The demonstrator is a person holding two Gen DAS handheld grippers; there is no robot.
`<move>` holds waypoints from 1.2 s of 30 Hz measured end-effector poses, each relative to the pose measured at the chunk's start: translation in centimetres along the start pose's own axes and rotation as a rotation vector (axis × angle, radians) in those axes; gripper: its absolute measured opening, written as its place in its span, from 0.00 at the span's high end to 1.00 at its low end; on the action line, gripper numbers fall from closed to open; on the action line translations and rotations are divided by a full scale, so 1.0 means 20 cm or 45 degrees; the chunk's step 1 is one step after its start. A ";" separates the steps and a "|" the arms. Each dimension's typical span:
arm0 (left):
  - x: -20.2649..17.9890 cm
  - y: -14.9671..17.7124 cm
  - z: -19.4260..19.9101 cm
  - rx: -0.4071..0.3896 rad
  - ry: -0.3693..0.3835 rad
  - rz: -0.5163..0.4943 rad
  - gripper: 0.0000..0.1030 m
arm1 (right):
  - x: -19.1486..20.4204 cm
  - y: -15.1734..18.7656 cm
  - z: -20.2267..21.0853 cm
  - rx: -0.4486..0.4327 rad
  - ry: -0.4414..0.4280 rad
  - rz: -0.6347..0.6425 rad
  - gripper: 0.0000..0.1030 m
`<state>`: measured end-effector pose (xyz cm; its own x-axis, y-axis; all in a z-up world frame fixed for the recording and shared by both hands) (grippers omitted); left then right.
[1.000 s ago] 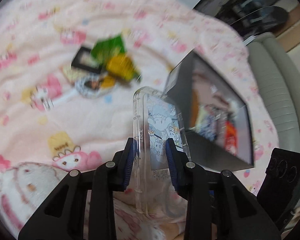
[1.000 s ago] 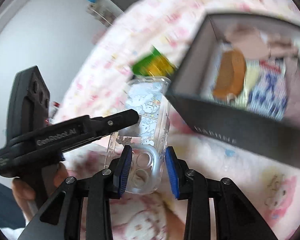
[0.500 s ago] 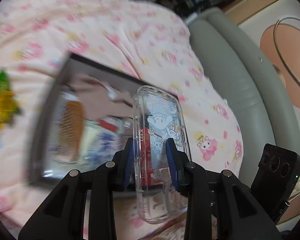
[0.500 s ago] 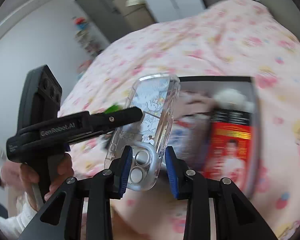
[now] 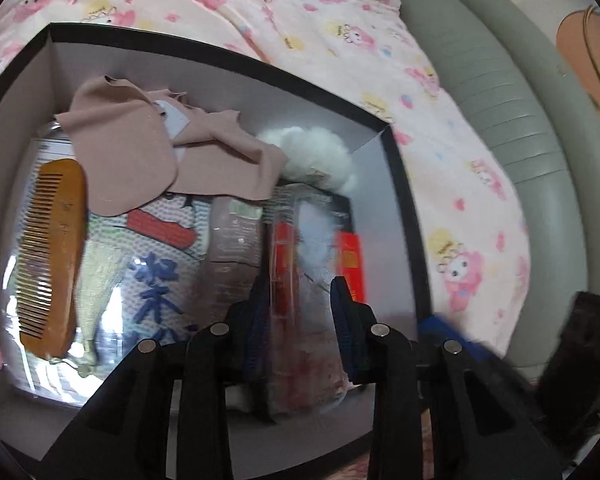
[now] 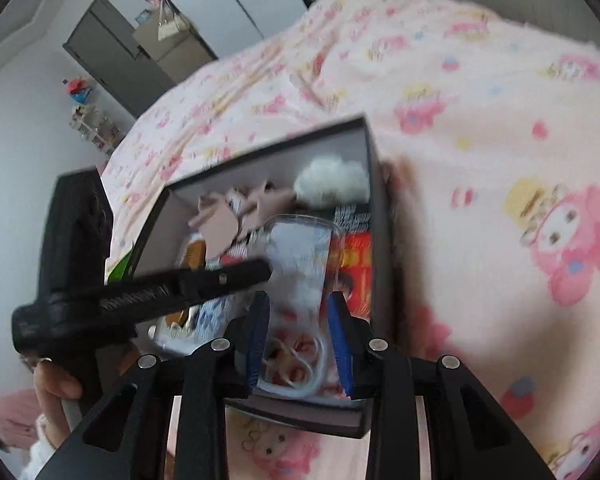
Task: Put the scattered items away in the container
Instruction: 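Lower the phone case into the black box and open the left tool, then withdraw the left tool and reach the right tool to the corn snack packet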
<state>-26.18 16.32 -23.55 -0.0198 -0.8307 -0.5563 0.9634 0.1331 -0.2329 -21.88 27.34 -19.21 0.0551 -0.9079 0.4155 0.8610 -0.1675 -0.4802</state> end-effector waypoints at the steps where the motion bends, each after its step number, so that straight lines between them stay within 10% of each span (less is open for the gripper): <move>1: 0.00 0.01 0.00 0.010 0.006 0.002 0.71 | -0.02 -0.02 0.04 -0.040 0.015 -0.006 0.73; 15: -0.03 0.08 -0.16 0.064 -0.241 -0.075 0.70 | -0.16 -0.09 0.08 -0.135 0.122 -0.100 0.73; 21: -0.07 0.14 -0.09 0.089 -0.033 -0.063 0.67 | -0.17 -0.09 0.08 -0.131 0.118 -0.118 0.73; 36: -0.22 0.26 0.48 -0.224 -0.022 -0.282 0.70 | 0.22 0.03 0.24 -0.231 0.254 0.268 0.73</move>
<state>-18.42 15.46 -14.63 -0.2189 -0.8590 -0.4628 0.8747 0.0374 -0.4832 -18.76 25.07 -13.91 0.1070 -0.9840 0.1422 0.7364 -0.0177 -0.6763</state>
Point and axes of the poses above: each gripper's, at about its wrist camera, not at the fingertips, and z roughly against the way its jaws point, x to its left, y to its underside, the point moved 9 cm from there along -z, roughly the way its jaws point
